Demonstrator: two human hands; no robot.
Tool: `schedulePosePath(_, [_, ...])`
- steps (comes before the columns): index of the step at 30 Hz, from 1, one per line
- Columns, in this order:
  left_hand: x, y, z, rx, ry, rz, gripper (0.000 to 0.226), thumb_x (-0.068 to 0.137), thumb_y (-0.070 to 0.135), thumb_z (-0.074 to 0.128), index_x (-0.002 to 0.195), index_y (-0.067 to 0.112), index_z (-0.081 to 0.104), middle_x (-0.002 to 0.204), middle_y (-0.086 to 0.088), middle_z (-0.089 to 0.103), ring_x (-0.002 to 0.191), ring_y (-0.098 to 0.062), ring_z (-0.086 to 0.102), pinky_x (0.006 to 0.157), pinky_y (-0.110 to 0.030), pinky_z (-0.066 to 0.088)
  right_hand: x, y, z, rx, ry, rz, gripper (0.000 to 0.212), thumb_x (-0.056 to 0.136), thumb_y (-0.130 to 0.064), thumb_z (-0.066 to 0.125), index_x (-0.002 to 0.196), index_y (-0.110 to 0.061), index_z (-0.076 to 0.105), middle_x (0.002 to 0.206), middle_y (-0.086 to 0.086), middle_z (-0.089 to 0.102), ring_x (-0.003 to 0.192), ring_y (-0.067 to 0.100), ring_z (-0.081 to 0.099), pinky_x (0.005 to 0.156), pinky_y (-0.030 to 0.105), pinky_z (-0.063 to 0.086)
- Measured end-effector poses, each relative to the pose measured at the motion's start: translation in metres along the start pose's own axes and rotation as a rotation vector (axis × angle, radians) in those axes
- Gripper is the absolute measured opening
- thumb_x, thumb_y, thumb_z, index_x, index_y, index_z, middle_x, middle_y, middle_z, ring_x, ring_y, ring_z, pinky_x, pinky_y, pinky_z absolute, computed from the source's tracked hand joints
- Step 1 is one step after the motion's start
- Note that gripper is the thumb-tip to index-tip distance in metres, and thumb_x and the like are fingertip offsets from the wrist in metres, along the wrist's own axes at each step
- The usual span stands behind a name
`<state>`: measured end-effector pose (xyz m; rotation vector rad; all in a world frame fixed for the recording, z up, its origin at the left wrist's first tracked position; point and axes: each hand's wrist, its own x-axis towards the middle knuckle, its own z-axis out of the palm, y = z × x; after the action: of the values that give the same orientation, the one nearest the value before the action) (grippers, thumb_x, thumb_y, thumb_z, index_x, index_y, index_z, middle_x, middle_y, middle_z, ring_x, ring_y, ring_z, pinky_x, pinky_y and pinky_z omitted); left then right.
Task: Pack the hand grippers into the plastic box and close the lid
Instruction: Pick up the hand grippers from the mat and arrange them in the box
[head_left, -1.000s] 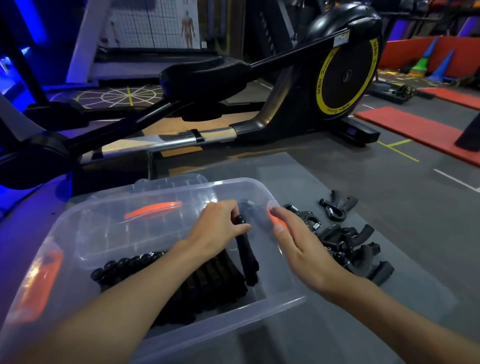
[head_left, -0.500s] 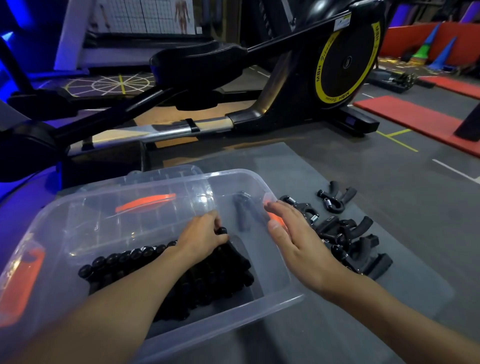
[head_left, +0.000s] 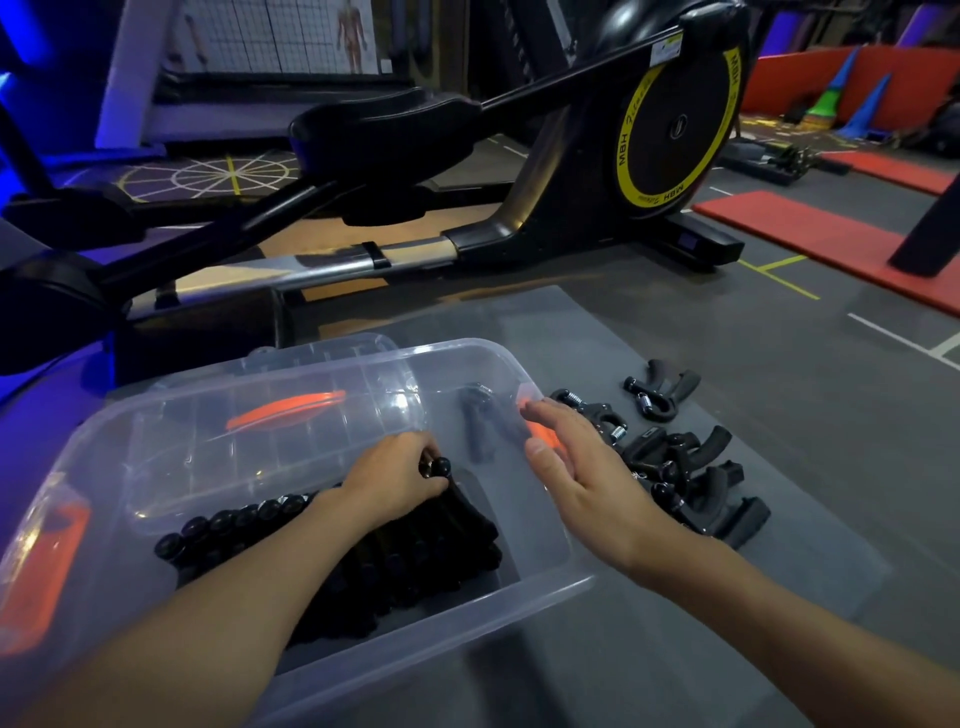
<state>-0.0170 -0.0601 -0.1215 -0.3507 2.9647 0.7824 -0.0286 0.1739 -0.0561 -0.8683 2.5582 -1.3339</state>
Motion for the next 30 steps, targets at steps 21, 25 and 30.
schedulePosePath(21, [-0.059, 0.129, -0.004, 0.061, 0.015, 0.392, 0.086, 0.087, 0.073, 0.031, 0.154, 0.023, 0.012, 0.164, 0.008, -0.01, 0.148, -0.005, -0.018, 0.121, -0.032, 0.001, -0.079, 0.184, -0.059, -0.254, 0.2, 0.668, 0.086, 0.062, -0.058, 0.079, 0.135, -0.03, 0.042, 0.127, -0.001, 0.058, 0.118, 0.024, 0.05, 0.098, 0.045, 0.044])
schedulePosePath(25, [-0.059, 0.128, -0.003, 0.053, 0.036, 0.402, 0.087, 0.085, 0.076, 0.026, 0.154, 0.027, 0.012, 0.163, 0.012, -0.011, 0.146, -0.001, -0.019, 0.116, -0.026, -0.003, -0.08, 0.199, -0.056, -0.335, 0.11, 0.716, 0.102, 0.056, -0.056, 0.083, 0.142, -0.034, 0.031, 0.14, 0.008, 0.042, 0.13, 0.029, 0.038, 0.108, 0.042, 0.037])
schedulePosePath(30, [-0.061, 0.128, -0.005, 0.038, 0.031, 0.41, 0.082, 0.089, 0.07, 0.03, 0.155, 0.027, 0.011, 0.162, 0.015, -0.013, 0.144, 0.003, -0.022, 0.112, -0.02, -0.007, -0.073, 0.196, -0.06, -0.462, 0.157, 0.607, 0.092, 0.064, -0.039, 0.084, 0.14, -0.029, 0.033, 0.13, -0.006, 0.052, 0.131, 0.02, 0.032, 0.1, 0.04, 0.031])
